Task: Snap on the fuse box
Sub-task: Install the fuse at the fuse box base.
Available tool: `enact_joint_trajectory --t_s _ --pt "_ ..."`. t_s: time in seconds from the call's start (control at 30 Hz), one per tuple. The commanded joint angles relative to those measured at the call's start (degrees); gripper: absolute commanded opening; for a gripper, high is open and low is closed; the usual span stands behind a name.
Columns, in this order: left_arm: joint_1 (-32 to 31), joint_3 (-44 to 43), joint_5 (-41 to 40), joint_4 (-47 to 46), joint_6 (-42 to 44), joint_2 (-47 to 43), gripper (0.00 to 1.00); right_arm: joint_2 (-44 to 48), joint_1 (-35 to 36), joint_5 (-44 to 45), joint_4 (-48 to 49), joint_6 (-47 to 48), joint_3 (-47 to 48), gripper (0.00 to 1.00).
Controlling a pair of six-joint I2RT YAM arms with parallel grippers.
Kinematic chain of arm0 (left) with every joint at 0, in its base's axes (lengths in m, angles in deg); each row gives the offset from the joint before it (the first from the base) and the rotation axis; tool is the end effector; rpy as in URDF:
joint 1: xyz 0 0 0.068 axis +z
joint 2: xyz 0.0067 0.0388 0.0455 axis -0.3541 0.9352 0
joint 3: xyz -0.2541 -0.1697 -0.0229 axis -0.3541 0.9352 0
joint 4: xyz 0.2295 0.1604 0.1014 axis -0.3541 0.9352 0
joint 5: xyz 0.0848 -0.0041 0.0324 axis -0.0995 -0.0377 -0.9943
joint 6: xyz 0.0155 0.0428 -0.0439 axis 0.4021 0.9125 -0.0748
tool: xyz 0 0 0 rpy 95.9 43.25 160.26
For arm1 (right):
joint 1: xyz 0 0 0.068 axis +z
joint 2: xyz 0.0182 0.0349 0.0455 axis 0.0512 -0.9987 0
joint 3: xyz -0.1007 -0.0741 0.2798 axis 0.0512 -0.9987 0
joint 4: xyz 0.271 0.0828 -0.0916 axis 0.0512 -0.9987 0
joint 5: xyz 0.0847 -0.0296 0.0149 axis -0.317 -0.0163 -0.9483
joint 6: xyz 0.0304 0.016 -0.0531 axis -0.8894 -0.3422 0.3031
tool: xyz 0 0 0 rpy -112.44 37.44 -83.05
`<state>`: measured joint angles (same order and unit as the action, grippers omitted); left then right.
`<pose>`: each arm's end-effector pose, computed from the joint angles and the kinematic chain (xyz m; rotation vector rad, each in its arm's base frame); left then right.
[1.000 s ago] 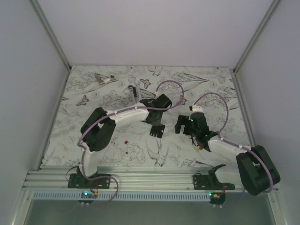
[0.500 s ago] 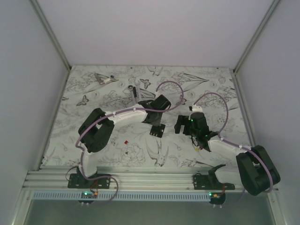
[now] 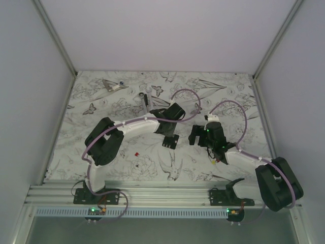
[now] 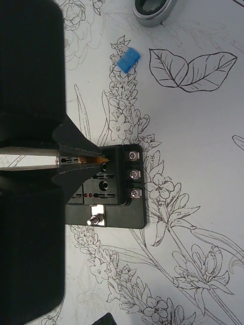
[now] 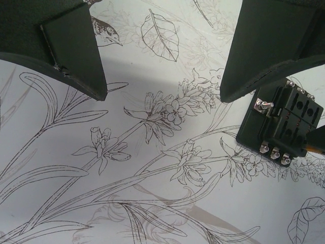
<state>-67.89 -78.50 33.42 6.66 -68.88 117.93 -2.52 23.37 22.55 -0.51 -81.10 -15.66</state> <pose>0.3391 -0.3507 0.1972 0.3543 2.4535 -0.3030 0.2334 0.1104 0.1508 0.0277 2.2447 0.3891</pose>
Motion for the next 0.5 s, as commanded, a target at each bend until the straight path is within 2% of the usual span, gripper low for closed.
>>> enact_joint_trajectory --t_s 0.0,0.47 --pt "-0.04 1.39 0.31 2.32 3.05 -0.02 0.00 -0.46 -0.45 -1.03 2.02 -0.10 0.93 1.00" --pt "-0.04 2.46 -0.70 1.73 4.26 -2.16 0.00 -0.99 -0.45 -1.67 2.51 0.12 1.01 1.00"
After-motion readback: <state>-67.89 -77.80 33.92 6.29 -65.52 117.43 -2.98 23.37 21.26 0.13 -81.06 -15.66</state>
